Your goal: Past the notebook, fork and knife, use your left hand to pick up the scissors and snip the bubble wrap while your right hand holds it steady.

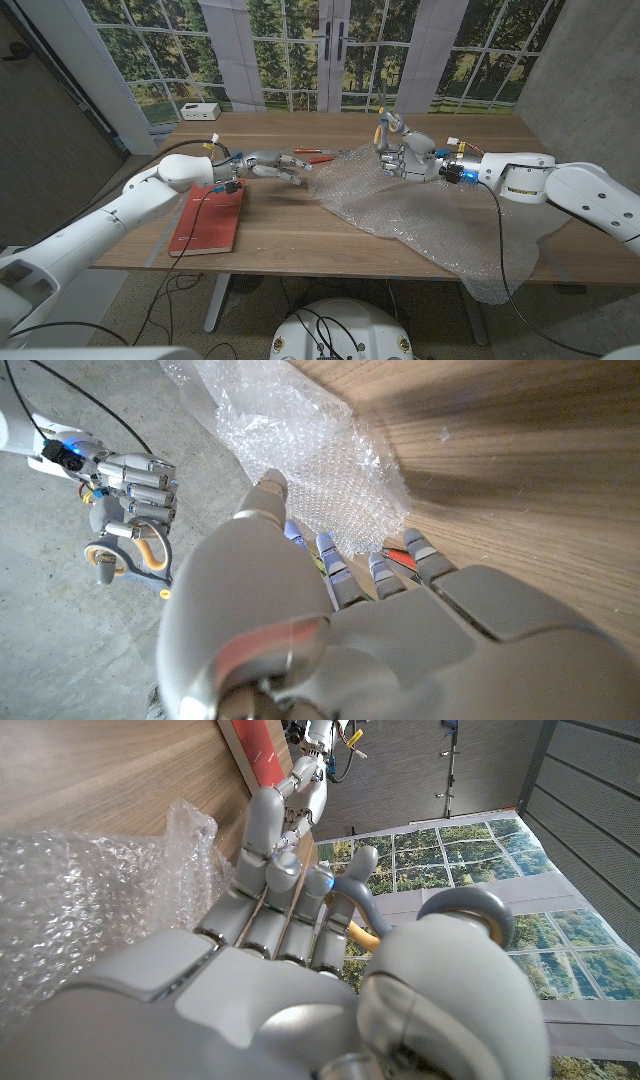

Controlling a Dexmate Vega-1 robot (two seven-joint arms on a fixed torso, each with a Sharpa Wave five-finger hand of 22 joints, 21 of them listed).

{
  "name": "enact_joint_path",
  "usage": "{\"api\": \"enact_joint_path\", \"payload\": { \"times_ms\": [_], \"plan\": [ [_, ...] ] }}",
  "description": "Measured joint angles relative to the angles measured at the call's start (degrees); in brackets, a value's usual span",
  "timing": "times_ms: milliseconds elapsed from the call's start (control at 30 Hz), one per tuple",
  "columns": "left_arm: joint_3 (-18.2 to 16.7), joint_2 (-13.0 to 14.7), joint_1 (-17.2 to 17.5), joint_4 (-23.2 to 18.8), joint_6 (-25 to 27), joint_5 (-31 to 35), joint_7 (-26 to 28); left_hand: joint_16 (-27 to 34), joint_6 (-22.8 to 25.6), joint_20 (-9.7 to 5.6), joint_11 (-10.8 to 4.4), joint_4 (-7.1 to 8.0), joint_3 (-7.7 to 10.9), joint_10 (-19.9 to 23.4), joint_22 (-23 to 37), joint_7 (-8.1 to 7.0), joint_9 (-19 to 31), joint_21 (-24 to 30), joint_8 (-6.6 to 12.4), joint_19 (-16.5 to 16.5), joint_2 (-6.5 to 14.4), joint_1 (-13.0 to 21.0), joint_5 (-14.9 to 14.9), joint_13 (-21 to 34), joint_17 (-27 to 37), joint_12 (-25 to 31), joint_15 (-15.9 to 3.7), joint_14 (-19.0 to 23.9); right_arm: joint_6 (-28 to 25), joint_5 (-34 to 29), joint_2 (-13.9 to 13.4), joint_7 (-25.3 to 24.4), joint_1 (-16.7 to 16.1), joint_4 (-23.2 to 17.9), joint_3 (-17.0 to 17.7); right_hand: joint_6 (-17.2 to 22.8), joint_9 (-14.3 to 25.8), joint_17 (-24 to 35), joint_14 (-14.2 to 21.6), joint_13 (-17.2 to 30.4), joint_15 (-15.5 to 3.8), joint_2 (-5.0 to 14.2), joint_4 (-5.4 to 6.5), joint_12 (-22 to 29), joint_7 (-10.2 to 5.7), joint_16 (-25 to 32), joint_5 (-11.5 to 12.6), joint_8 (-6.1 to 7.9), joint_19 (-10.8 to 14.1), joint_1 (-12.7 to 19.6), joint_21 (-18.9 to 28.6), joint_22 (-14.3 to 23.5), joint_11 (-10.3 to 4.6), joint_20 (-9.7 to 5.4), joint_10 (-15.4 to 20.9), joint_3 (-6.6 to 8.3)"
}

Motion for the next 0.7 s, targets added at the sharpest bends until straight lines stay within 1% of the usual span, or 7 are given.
{"api": "enact_joint_path", "payload": {
  "times_ms": [100,367,400,467,533,600,700],
  "plan": [
    [0.00,0.00,0.00,0.00,-0.10,2.51,1.15,0.00,-0.53,0.00,0.17,0.19,-0.20,-0.17,0.00,0.11,0.00,0.00,-0.05,0.00,-0.29,-0.29,-0.11,-0.07,0.00,0.00,0.18,-0.18,0.00,0.00,-0.05,0.00,-0.23,-0.25,0.15,0.00,0.00,0.00,0.00,0.00,0.00,-0.01,0.00,0.00,0.00,0.00,0.00,0.00,0.00,0.01,0.06,-0.22,0.00,0.00,0.00,0.00],
    [0.00,0.00,0.00,0.00,-1.07,9.29,5.62,0.00,-1.84,-0.32,-0.03,0.83,-2.61,-0.36,0.00,-0.01,0.00,0.00,-0.05,0.33,-2.12,-2.08,0.28,-0.79,0.01,0.00,0.18,-0.17,0.00,0.00,-0.22,0.00,-0.48,-0.54,0.30,0.00,-0.26,0.00,0.00,0.00,0.00,0.00,0.00,-0.22,0.00,0.00,-0.40,0.00,-0.21,0.47,0.53,-0.48,0.01,0.21,-0.01,0.00],
    [1.02,1.09,0.66,-4.39,-1.23,9.81,6.02,0.00,-1.84,-0.33,-0.03,0.68,-2.76,-0.36,0.00,-0.01,0.00,0.00,-0.05,0.31,-2.33,-1.87,0.28,-0.79,0.01,0.00,0.18,-0.17,0.47,0.20,-0.23,-0.53,-0.48,-0.54,0.30,0.00,-0.26,0.00,0.00,0.00,0.00,0.00,0.00,-0.23,0.00,0.00,-0.40,0.00,-0.21,0.47,0.73,-0.48,0.01,0.21,-0.01,0.00],
    [1.06,1.12,0.87,-4.85,-1.59,10.98,6.85,0.00,-1.84,-0.62,-0.03,0.95,-3.02,-0.36,0.01,-0.01,0.00,0.00,-0.05,0.02,-2.68,-2.22,0.55,-0.79,0.11,0.00,0.18,-0.17,0.47,0.21,-0.26,-0.54,-0.48,-0.54,0.30,0.00,-0.27,0.00,0.00,0.00,0.00,0.22,0.00,-0.23,0.00,0.00,-0.41,-0.01,-0.35,0.69,0.84,-0.47,0.02,0.07,-0.01,0.00],
    [1.10,1.20,1.22,-5.49,-1.77,11.69,7.36,0.00,-2.12,-0.84,-0.03,1.19,-4.16,-0.36,0.01,0.01,-0.10,0.00,-0.05,0.24,-3.99,-3.02,1.31,-1.05,0.16,0.00,0.18,-0.17,0.47,0.24,-0.27,-0.53,-0.47,-0.54,0.30,0.00,-0.33,0.00,0.00,0.00,0.00,0.22,0.00,-0.23,0.00,0.00,-0.41,-0.01,-0.31,0.69,0.84,-0.47,0.10,0.11,-0.10,0.00],
    [1.13,1.30,1.39,-5.97,-1.80,12.49,7.83,0.00,-3.13,-1.36,-0.03,1.75,-6.30,-0.36,0.09,0.01,-0.27,0.00,-0.05,0.10,-5.93,-4.58,2.77,-1.49,0.16,0.00,0.18,-0.17,0.47,0.26,-0.28,-0.50,-0.44,-0.54,0.30,0.00,-0.33,0.00,0.00,0.00,0.00,0.22,0.00,-0.23,0.00,0.00,-0.41,-0.02,-0.31,0.69,0.84,-0.47,0.10,0.11,-0.10,0.00],
    [1.13,1.45,1.71,-6.63,-1.80,13.52,8.70,0.00,-4.18,-1.75,0.02,2.30,-8.11,-1.03,0.17,-0.01,-0.27,0.00,-0.05,0.32,-7.26,-5.91,4.09,-1.83,0.21,0.01,-0.07,-0.42,0.47,0.29,-0.29,-0.43,-0.40,-0.54,0.27,0.00,-0.32,0.00,0.00,0.06,0.00,0.22,0.00,-0.23,0.00,0.00,-0.41,-0.04,-0.52,0.68,1.12,-0.74,0.10,0.32,-0.10,0.00]
  ]
}}
